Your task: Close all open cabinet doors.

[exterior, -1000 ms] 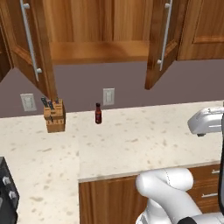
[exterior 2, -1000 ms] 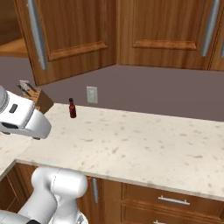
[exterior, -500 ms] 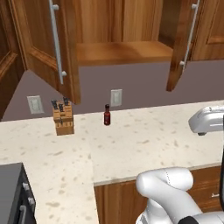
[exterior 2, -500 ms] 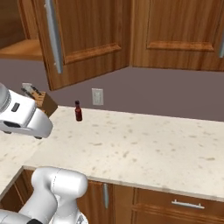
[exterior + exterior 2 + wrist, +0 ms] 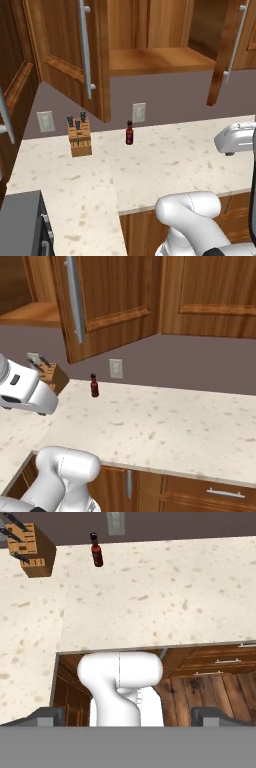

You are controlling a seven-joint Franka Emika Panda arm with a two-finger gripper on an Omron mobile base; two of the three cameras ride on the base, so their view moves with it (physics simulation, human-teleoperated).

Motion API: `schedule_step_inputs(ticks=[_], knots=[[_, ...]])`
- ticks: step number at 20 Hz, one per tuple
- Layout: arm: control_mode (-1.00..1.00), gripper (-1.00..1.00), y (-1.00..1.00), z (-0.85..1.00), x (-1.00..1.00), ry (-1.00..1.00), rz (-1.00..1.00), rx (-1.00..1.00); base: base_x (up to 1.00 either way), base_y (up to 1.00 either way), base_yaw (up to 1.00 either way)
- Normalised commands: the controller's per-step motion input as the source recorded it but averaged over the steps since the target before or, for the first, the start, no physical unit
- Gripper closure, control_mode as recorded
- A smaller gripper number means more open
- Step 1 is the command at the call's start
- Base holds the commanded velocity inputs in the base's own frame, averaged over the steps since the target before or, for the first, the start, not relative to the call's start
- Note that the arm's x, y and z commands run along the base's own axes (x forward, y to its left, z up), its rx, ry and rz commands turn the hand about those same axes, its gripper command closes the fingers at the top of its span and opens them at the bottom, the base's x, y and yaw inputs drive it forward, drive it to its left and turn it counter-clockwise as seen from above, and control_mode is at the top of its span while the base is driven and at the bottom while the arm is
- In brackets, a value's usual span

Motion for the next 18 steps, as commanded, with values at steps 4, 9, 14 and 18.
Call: schedule_step_inputs(ticks=[4, 9, 14, 18], knots=[[1.0, -1.0, 0.0, 0.0, 0.0, 0.0, 0.0, 0.0, 0.37, 0.16, -0.02], [1.0, -1.0, 0.0, 0.0, 0.0, 0.0, 0.0, 0.0, 0.22, 0.1, 0.0], [1.0, -1.0, 0.0, 0.0, 0.0, 0.0, 0.0, 0.0, 0.16, 0.08, -0.01], [-1.0, -1.0, 0.0, 0.0, 0.0, 0.0, 0.0, 0.0, 0.0, 0.0, 0.0]])
